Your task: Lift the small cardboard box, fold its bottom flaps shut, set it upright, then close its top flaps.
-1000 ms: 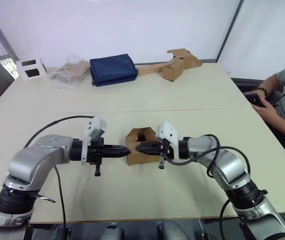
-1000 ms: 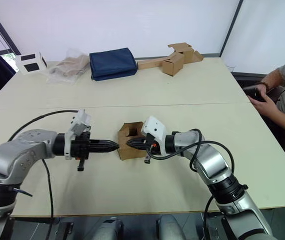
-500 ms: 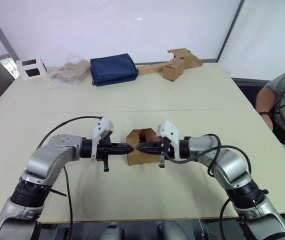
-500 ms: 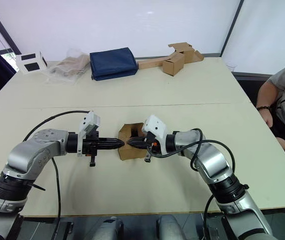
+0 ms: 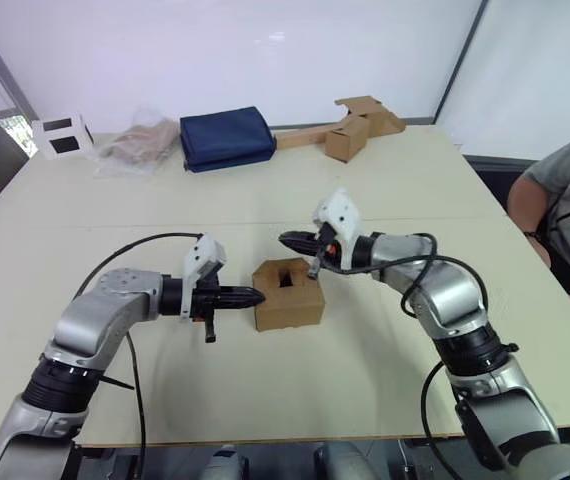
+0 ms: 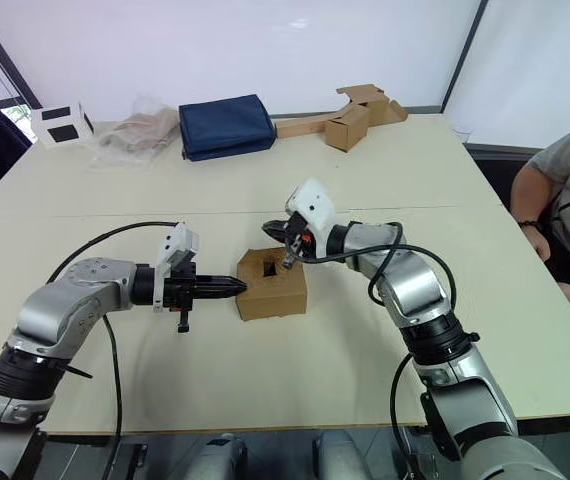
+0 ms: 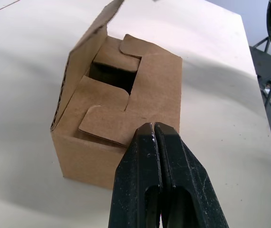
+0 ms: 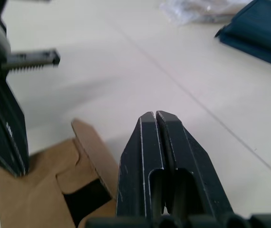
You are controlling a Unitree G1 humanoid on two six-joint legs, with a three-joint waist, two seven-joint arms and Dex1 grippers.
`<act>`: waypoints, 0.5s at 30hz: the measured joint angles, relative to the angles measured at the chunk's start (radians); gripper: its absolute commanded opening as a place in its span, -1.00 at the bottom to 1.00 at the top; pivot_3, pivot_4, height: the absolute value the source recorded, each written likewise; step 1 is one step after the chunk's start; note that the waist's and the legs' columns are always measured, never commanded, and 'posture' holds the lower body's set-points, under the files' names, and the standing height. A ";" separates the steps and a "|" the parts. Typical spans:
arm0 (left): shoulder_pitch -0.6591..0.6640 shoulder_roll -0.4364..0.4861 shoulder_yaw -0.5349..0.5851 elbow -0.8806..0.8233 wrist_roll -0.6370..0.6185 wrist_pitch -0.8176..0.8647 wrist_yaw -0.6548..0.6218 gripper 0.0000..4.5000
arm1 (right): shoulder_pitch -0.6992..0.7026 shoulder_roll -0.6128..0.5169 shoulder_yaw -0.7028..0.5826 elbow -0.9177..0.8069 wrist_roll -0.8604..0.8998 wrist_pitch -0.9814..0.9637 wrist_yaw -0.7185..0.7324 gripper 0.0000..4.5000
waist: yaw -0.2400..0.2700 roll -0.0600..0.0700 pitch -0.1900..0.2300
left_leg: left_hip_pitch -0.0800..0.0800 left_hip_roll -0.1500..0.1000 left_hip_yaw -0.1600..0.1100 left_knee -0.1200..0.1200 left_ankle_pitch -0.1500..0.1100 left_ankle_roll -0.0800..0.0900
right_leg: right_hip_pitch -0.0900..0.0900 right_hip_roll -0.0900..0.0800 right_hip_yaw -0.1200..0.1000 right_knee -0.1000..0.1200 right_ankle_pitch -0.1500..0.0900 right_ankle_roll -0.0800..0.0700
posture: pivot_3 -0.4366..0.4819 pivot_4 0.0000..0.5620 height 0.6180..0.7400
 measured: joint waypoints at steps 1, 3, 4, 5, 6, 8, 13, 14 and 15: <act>0.006 0.000 0.001 0.000 0.000 0.000 0.000 -0.98 | 0.021 -0.008 0.006 -0.015 0.003 0.004 0.019 -1.00 | 0.000 0.000 0.000 | 0.000 0.000 0.000 0.000 0.000 0.000 | 0.000 0.000 0.000 0.000 0.000 0.000 | -0.05 -0.47 1.00; 0.017 0.000 0.005 -0.001 -0.008 0.002 0.001 -0.98 | 0.059 -0.010 0.010 -0.040 0.015 0.021 0.048 -1.00 | 0.000 0.000 0.000 | 0.000 0.000 0.000 0.000 0.000 0.000 | 0.000 0.000 0.000 0.000 0.000 0.000 | -0.05 -0.47 1.00; 0.022 0.000 0.009 -0.003 -0.013 0.005 0.001 -0.98 | 0.066 -0.010 0.011 -0.049 0.018 0.025 0.053 -1.00 | 0.000 0.000 0.000 | 0.000 0.000 0.000 0.000 0.000 0.000 | 0.000 0.000 0.000 0.001 0.000 0.000 | -0.05 -0.47 1.00; 0.025 0.000 0.010 -0.004 -0.016 0.006 0.001 -0.98 | 0.067 -0.012 0.011 -0.060 0.018 0.028 0.056 -1.00 | 0.000 0.000 0.000 | 0.000 0.000 0.000 0.000 0.000 0.000 | 0.000 0.000 0.000 0.001 0.000 0.000 | -0.05 -0.47 1.00; 0.026 0.000 0.010 -0.005 -0.017 0.006 0.001 -0.98 | 0.067 -0.014 0.010 -0.065 0.018 0.028 0.057 -1.00 | -0.001 0.000 0.000 | 0.000 0.000 0.000 0.000 0.000 0.000 | 0.000 0.000 0.000 0.001 0.000 0.000 | -0.05 -0.47 1.00; 0.026 -0.001 0.012 -0.006 -0.022 0.008 0.009 -0.98 | 0.071 -0.014 0.009 -0.074 0.018 0.031 0.056 -1.00 | -0.001 0.000 0.000 | 0.000 0.000 0.000 0.000 0.000 0.000 | 0.000 0.000 0.000 0.000 0.000 0.000 | -0.05 -0.47 1.00; -0.019 -0.045 0.039 0.031 -0.033 0.011 0.046 -0.98 | 0.088 -0.014 0.008 -0.076 0.018 0.043 0.054 -1.00 | 0.007 0.000 0.000 | 0.000 0.000 0.000 0.001 0.000 0.000 | 0.000 0.000 0.000 0.000 0.000 0.000 | -0.05 -0.47 1.00; -0.032 -0.051 0.039 0.034 -0.033 0.011 0.053 -0.98 | 0.088 -0.014 0.008 -0.077 0.018 0.043 0.053 -1.00 | 0.008 0.000 0.000 | 0.000 0.000 0.000 0.001 0.000 0.000 | 0.000 0.000 0.000 0.000 0.000 0.000 | -0.05 -0.47 1.00; -0.044 -0.059 0.040 0.043 -0.035 0.011 0.058 -0.98 | 0.088 -0.014 0.008 -0.078 0.018 0.043 0.052 -1.00 | 0.009 0.000 0.000 | 0.000 0.000 0.000 0.001 0.000 0.000 | 0.000 0.000 0.000 0.000 0.000 0.000 | -0.05 -0.47 1.00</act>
